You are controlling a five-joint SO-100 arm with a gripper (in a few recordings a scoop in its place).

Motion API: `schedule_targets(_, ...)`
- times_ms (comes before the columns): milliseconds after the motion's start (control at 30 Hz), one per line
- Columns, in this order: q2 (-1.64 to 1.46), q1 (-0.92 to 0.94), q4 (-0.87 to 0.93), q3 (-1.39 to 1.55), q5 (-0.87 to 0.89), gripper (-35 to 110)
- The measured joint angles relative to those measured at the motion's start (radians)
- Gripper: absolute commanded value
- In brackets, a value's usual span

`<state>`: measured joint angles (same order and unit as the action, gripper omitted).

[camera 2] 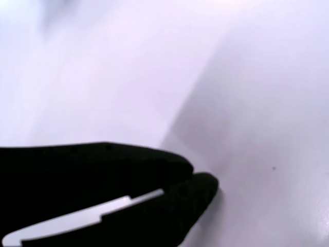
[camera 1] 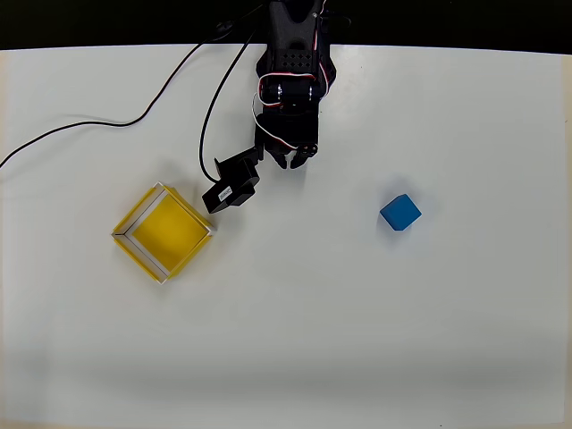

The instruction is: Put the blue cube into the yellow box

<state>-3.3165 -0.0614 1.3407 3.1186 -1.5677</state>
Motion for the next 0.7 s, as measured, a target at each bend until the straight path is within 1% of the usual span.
schedule_targets(67, 0.000, -0.006, 0.002, 0.000, -0.008, 1)
schedule_targets(267, 0.002, -0.057, 0.002, 0.000, -0.149, 5)
schedule_targets(333, 0.002, -0.061, 0.000, 0.000, -0.172, 6)
schedule_targets(400, 0.000, -0.069, -0.005, 0.000, -0.198, 12)
schedule_targets(433, 0.002, -0.069, -0.012, 0.000, -0.213, 19)
schedule_targets(467, 0.006, -0.069, -0.038, 0.000, -0.221, 25)
schedule_targets(533, 0.029, -0.063, -0.129, 0.000, -0.216, 32)
schedule_targets(600, 0.104, -0.049, -0.276, 0.000, -0.215, 36)
schedule_targets(700, 0.221, -0.080, -0.546, -0.002, -0.221, 40)
